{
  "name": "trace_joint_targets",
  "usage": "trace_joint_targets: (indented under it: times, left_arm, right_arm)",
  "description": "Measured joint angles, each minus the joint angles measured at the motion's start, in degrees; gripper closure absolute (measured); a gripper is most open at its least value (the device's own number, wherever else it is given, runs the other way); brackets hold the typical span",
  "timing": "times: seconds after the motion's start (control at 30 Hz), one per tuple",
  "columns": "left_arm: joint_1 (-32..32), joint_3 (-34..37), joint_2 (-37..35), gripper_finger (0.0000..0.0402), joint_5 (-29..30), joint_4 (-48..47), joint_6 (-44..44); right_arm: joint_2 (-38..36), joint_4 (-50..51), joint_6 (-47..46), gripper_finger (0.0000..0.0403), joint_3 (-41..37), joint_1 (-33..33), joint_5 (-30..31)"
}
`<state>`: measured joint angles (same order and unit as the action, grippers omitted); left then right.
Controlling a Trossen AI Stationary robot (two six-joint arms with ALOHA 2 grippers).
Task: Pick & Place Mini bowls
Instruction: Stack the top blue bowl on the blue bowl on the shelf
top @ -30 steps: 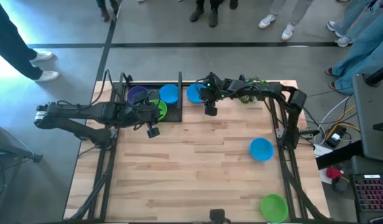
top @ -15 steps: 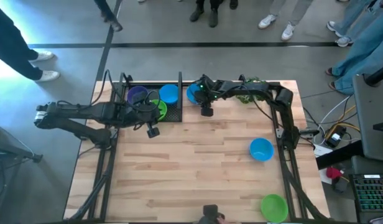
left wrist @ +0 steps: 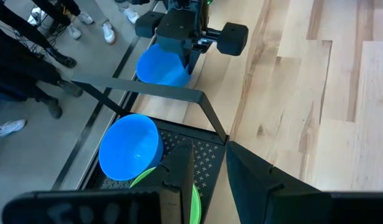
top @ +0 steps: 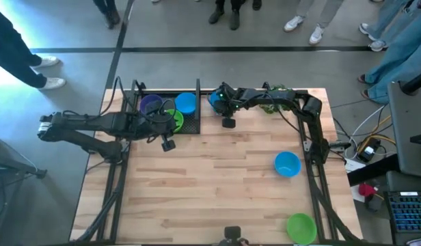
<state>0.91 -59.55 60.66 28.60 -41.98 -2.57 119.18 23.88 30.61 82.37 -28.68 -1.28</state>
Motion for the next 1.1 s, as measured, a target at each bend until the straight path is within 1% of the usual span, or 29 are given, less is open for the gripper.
trace_joint_targets:
  times: [0.1,0.2,0.3,0.47,0.63,0.73,0.8,0.87,0.97,1.1]
  left_arm:
    - [0.0,0.0,0.0,0.0312,-0.02,0.0,0.0]
    - [0.0,0.0,0.02,0.0312,-0.01,0.0,0.0]
    - [-0.04,0.0,0.01,0.0312,0.0,0.0,0.0]
    - [-0.04,0.0,0.02,0.0312,0.0,1.32,0.2]
    - [-0.03,0.0,0.09,0.0312,0.02,5.36,4.47]
    - [-0.02,0.11,0.37,0.0312,0.02,8.55,8.61]
    - [-0.02,0.51,0.79,0.0312,0.16,12.38,10.46]
    - [-0.02,0.87,1.39,0.0312,1.53,15.5,11.43]
    - [0.02,0.87,3.0,0.0312,5.17,18.74,12.36]
    - [-0.04,0.9,5.61,0.0312,8.27,23.02,12.48]
  right_arm:
    - [-1.12,1.5,0.33,0.0393,-0.04,1.44,5.1]
    - [-3.73,3.65,1.22,0.0394,-0.08,3.83,9.84]
    - [-6.74,6.44,1.53,0.0394,-0.09,6.78,13.14]
    - [-11.87,7.75,1.58,0.0394,-0.13,12.9,19.18]
    - [-14.64,7.87,2.97,0.0394,-0.22,19.48,24.29]
    - [-15.21,7.67,4.61,0.0395,-0.22,23.67,30.88]
    - [-15.22,7.67,5.84,0.0395,-0.24,26.22,35.55]
    - [-15.2,7.65,6.93,0.0395,-0.25,28.47,38.01]
    - [-15.2,7.43,7.2,0.0395,-0.26,30.93,40.56]
    - [-15.2,7.24,8.13,0.0395,-0.26,33.15,45.31]
